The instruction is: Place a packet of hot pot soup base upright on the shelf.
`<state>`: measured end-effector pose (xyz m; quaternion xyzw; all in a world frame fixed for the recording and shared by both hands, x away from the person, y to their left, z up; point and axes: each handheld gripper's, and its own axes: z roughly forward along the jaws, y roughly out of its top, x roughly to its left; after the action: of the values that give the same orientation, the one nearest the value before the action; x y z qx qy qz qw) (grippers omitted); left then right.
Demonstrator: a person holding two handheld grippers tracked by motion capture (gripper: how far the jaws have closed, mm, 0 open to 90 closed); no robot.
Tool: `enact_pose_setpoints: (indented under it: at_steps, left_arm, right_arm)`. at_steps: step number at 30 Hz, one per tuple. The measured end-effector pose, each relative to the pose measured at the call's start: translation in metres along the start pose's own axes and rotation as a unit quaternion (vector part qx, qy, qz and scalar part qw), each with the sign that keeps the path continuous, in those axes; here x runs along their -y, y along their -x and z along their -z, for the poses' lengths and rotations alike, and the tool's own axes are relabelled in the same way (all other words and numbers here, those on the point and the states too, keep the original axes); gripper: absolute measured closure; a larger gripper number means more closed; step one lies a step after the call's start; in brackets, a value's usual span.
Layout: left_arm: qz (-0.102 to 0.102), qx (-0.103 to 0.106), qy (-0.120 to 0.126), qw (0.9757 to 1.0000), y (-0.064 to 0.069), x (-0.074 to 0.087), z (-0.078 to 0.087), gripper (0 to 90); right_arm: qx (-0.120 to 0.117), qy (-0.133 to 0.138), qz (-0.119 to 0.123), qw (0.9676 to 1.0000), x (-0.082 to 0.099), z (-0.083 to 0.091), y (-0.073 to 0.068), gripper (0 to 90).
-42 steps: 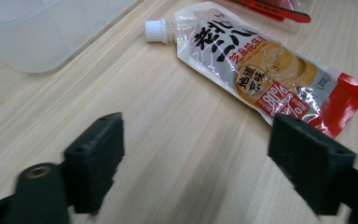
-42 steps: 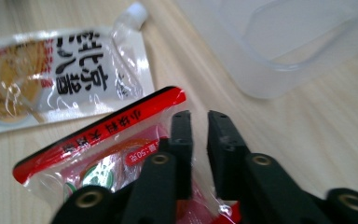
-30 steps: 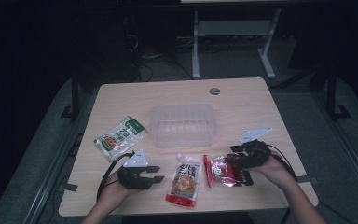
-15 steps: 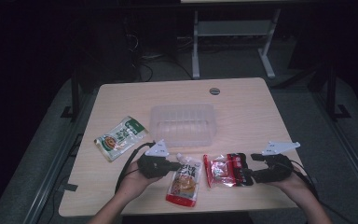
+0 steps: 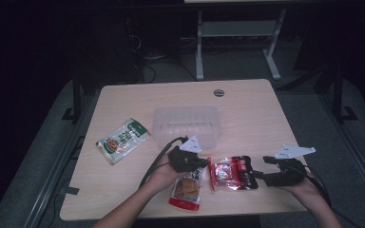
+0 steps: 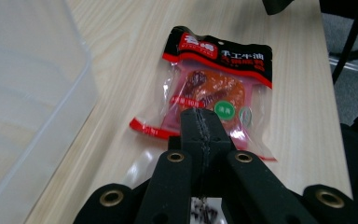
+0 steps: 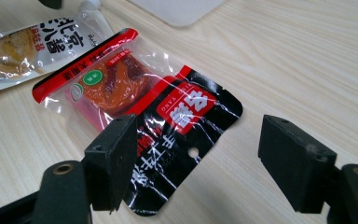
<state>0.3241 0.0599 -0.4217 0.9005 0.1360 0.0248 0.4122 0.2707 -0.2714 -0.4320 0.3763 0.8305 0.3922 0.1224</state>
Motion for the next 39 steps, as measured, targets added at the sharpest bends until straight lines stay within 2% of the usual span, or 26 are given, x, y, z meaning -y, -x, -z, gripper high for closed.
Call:
enact_pose_setpoints:
  at_steps: [1,5,7,12,15,22,28,32,38,39]
  left_arm:
    - [-0.001,0.005,-0.002,1.0000,0.000,-0.003,-0.009,89.5]
    - [-0.003,0.012,-0.006,0.9999,0.000,-0.004,-0.019,89.5]
    - [-0.007,0.014,-0.018,0.9997,0.000,-0.002,-0.025,89.5]
    - [-0.001,0.016,-0.029,0.9994,-0.001,0.003,-0.030,89.5]
    - [-0.003,0.018,-0.046,0.9988,-0.002,0.009,-0.034,89.4]
    - [-0.005,0.018,-0.052,0.9985,-0.001,0.011,-0.035,89.4]
    - [-0.008,0.013,-0.067,0.9976,-0.001,0.014,-0.039,89.4]
    - [-0.010,0.012,-0.077,0.9969,0.000,0.015,-0.041,89.5]
    - [-0.004,0.016,-0.077,0.9969,-0.001,0.016,-0.042,89.5]
    - [-0.004,0.016,-0.077,0.9969,-0.001,0.016,-0.042,89.5]
  right_arm:
    - [0.001,0.000,0.000,1.0000,0.002,0.001,0.000,27.8]
    - [0.002,0.000,0.001,1.0000,0.003,0.002,0.001,27.5]
    - [0.004,0.000,0.000,1.0000,0.003,0.002,0.001,27.4]
    - [0.010,-0.001,-0.001,0.9999,0.007,0.004,0.002,27.3]
    - [0.014,-0.001,-0.004,0.9999,0.009,0.006,0.003,26.6]
    - [0.014,0.011,-0.011,0.9998,0.008,0.008,0.005,25.7]
    - [0.012,0.010,-0.014,0.9998,0.008,0.008,0.005,24.6]
    - [0.005,0.016,-0.020,0.9997,0.007,0.008,0.004,23.4]
    - [-0.012,0.023,-0.030,0.9992,0.002,0.006,0.003,22.1]
    - [-0.015,0.022,-0.038,0.9989,0.001,0.005,0.002,21.4]
